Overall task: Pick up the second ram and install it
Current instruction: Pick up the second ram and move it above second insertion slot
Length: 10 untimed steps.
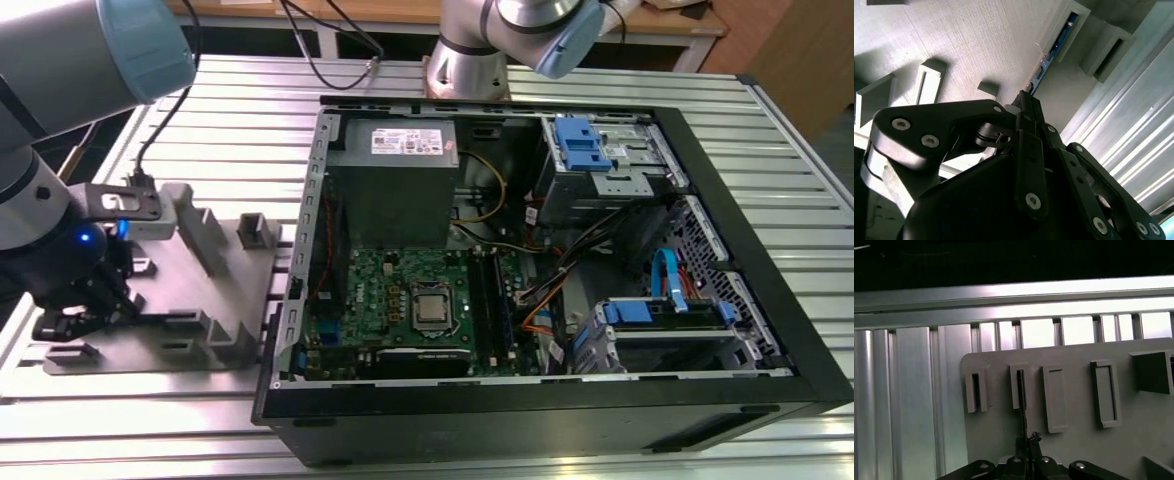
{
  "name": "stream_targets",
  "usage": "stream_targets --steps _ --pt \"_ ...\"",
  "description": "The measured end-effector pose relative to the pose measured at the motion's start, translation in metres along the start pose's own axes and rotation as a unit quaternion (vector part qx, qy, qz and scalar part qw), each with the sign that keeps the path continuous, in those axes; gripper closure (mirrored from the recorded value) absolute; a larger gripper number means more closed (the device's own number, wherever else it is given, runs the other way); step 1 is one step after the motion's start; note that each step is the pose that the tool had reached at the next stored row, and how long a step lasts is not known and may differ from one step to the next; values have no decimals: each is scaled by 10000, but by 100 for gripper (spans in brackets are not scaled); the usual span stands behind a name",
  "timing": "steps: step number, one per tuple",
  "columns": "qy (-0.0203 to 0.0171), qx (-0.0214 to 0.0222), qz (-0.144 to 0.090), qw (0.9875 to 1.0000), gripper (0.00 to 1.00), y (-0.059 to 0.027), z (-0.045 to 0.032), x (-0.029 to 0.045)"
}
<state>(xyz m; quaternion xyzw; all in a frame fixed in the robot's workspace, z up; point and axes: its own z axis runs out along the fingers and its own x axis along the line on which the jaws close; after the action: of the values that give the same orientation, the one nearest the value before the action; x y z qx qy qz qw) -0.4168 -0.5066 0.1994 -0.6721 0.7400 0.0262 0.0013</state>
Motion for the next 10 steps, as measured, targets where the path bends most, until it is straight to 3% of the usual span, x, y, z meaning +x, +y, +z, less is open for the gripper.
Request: stream_targets --steps 10 --pt "-12 -3 -63 10000 91 0 1 0"
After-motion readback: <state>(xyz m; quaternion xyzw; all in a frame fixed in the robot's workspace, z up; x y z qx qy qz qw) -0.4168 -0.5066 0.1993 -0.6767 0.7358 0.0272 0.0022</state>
